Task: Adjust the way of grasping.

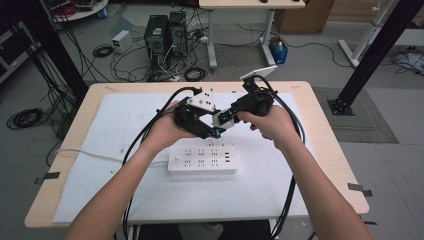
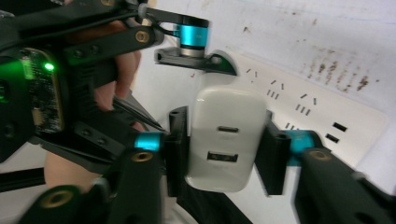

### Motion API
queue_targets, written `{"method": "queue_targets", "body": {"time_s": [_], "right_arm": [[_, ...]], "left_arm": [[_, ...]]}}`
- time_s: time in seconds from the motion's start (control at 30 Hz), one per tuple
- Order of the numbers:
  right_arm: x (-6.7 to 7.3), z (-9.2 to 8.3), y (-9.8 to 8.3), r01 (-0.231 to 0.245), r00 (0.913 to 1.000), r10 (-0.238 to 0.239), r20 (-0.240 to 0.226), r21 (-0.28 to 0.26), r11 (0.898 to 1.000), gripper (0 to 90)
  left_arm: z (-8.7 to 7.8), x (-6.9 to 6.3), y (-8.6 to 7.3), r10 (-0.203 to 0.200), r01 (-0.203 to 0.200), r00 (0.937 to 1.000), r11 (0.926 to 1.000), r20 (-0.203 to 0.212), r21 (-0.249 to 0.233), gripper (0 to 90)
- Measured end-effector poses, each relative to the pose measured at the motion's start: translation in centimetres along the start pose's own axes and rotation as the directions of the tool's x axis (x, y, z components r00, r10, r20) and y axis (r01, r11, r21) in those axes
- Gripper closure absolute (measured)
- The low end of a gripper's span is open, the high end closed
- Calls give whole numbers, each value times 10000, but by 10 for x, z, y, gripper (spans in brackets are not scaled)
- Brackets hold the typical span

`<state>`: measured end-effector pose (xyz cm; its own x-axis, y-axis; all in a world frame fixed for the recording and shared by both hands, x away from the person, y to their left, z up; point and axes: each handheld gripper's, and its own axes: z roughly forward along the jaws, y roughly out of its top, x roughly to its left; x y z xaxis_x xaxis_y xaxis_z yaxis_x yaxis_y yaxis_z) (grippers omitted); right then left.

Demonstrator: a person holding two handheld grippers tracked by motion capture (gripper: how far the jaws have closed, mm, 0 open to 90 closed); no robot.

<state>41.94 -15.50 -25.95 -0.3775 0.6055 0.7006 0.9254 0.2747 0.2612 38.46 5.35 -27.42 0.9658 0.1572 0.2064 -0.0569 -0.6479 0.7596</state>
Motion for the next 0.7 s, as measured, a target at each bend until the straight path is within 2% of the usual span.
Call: {"method": "queue_targets", "body": {"time_s": [0.07, 0.13, 0.17, 0.2, 0.23, 0.27, 0.3, 0.33, 0.37, 0.4, 0.43, 0.47, 0.5, 0.53, 0.57, 0.6, 0.63, 0.67, 0.7], "right_arm": [[-3, -2, 0, -56, 9994, 48, -334, -242, 9997, 622], [-3, -3, 0, -42, 9991, 33, -421, -214, 9998, 624], [-3, -4, 0, 44, 9992, -56, -404, -302, 9995, 624], [-3, -8, 0, 179, 9991, -190, -378, -298, 9994, 624], [-3, -10, 0, 251, 9993, -262, -282, -400, 9989, 624], [-3, -10, 0, 251, 9993, -262, -282, -400, 9989, 624], [0, -17, 0, 577, 9982, -569, 190, -443, 9974, 624], [0, -17, 0, 577, 9982, -569, 190, -443, 9974, 624], [2, -21, 0, 790, 9956, -763, 552, -472, 9958, 623], [11, -28, 0, 1725, 9725, -1675, 1615, -171, 9849, 623], [15, -31, 0, 1982, 9578, -1948, 2113, 49, 9801, 624], [19, -33, 0, 2246, 9393, -2244, 2595, 293, 9740, 623], [23, -35, 0, 2650, 9133, -2687, 3061, 543, 9627, 623], [26, -37, 0, 2985, 8867, -3120, 3411, 931, 9499, 623], [28, -38, 1, 3149, 8685, -3383, 3622, 1238, 9410, 623], [31, -38, 1, 3429, 8450, -3777, 3785, 1585, 9259, 623], [31, -38, 1, 3429, 8450, -3777, 3785, 1585, 9259, 623], [35, -38, 1, 3951, 7945, -4574, 3995, 2319, 8889, 623], [36, -37, 1, 4043, 7810, -4749, 4056, 2511, 8795, 623]], "left_arm": [[-3, 0, 1, 200, -203, 9995, 9997, -235, -119, 418], [-3, 0, 1, 205, -208, 9994, 9997, -273, -108, 414], [-3, -2, 1, 325, -320, 9979, 9994, -557, 100, 397], [-3, -3, 1, 419, -390, 9958, 9985, -809, 374, 320], [-6, -3, -2, 443, -366, 9938, 9965, -1023, 758, 311], [-6, -3, -2, 443, -366, 9938, 9965, -1023, 758, 310], [-9, -2, -5, 494, -393, 9932, 9946, -1056, 957, 310], [-13, -2, -7, 453, -323, 9928, 9926, -1105, 1172, 310], [-17, 0, -11, 329, -159, 9922, 9899, -1199, 1405, 302], [-28, 4, -18, -115, 321, 9930, 9841, -1174, 1748, 252], [-33, 6, -23, -276, 513, 9924, 9787, -1200, 1988, 252], [-38, 8, -27, -319, 604, 9925, 9674, -1181, 2458, 252], [-38, 8, -27, -319, 604, 9925, 9674, -1181, 2458, 249], [-42, 9, -32, -677, 992, 9904, 9550, -1202, 2795, 235], [-50, 15, -43, -1273, 1588, 9862, 9100, -1062, 3831, 207], [-53, 18, -48, -1744, 1994, 9799, 8794, -972, 4323, 194], [-53, 18, -48, -1744, 1994, 9799, 8794, -972, 4323, 194], [-59, 22, -59, -2212, 2557, 9667, 8206, -1285, 5111, 194], [-59, 22, -59, -2212, 2557, 9667, 8206, -1285, 5111, 194]]}}
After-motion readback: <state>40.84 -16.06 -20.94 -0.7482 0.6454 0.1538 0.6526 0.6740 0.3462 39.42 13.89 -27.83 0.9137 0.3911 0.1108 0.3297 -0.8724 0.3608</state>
